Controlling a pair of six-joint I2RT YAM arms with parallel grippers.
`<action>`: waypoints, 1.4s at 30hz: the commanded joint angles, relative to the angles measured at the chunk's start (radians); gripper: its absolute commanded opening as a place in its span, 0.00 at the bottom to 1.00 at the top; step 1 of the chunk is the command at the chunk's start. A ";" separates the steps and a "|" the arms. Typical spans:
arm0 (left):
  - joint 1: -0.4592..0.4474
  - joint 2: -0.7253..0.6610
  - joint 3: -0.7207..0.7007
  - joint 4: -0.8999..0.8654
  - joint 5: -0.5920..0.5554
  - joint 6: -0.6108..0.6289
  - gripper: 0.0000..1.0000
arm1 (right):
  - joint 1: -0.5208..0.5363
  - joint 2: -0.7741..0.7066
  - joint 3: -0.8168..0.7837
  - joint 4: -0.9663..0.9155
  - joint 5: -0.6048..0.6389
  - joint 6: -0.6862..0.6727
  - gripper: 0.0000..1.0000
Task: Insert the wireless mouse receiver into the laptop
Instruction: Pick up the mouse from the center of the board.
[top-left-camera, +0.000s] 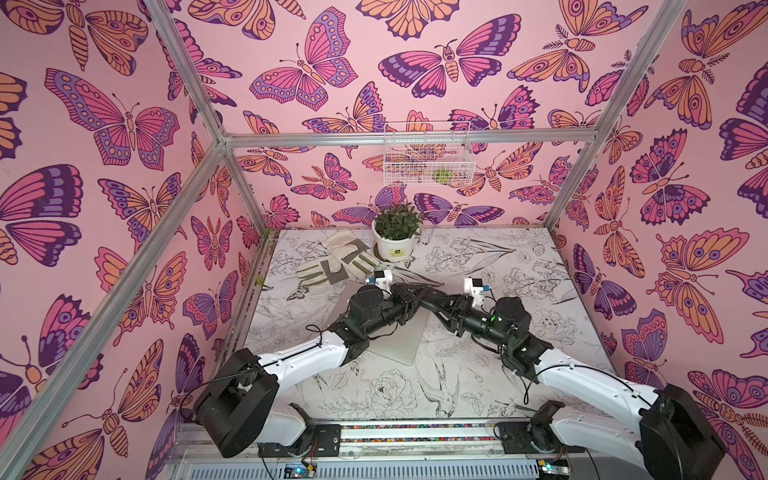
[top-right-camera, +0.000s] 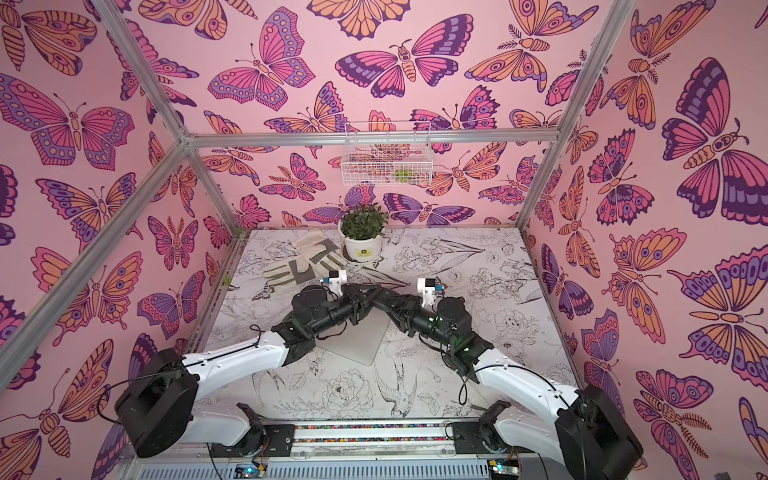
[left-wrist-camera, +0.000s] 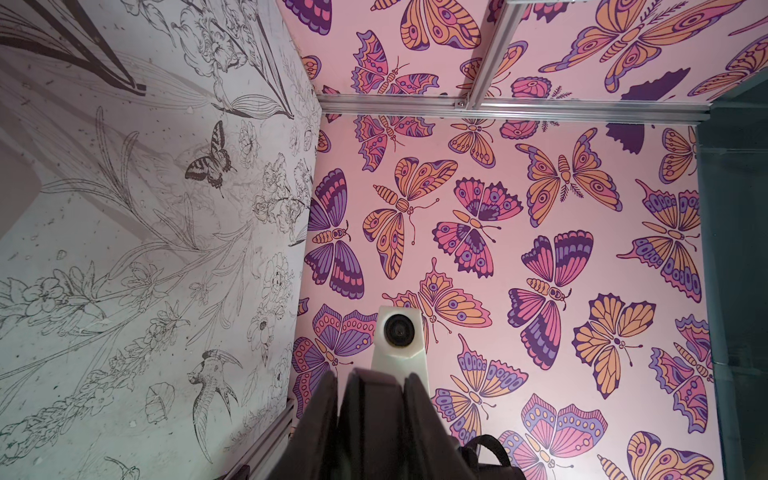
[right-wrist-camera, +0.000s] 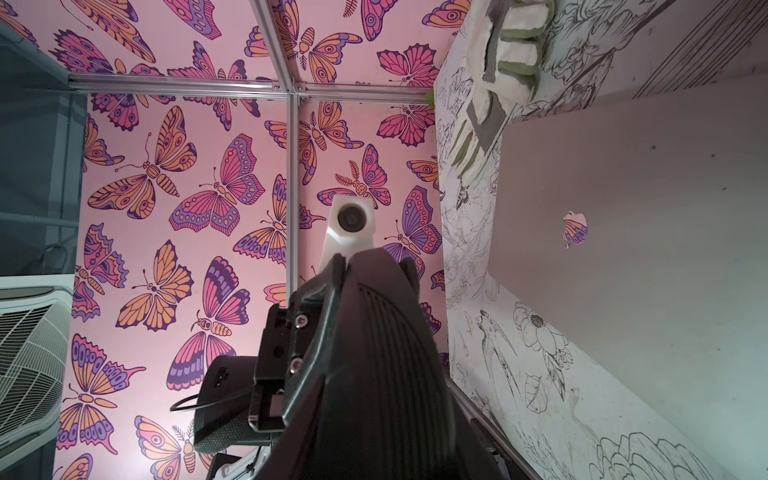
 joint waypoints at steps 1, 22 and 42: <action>-0.003 -0.016 0.016 -0.008 0.006 0.020 0.00 | 0.005 -0.023 0.043 -0.010 0.019 -0.052 0.32; 0.255 -0.224 0.169 -0.415 0.771 0.574 0.75 | -0.029 -0.132 0.312 -0.588 -0.442 -0.506 0.29; 0.190 -0.258 0.164 -0.551 0.818 0.739 0.71 | -0.030 -0.090 0.274 -0.401 -0.442 -0.364 0.28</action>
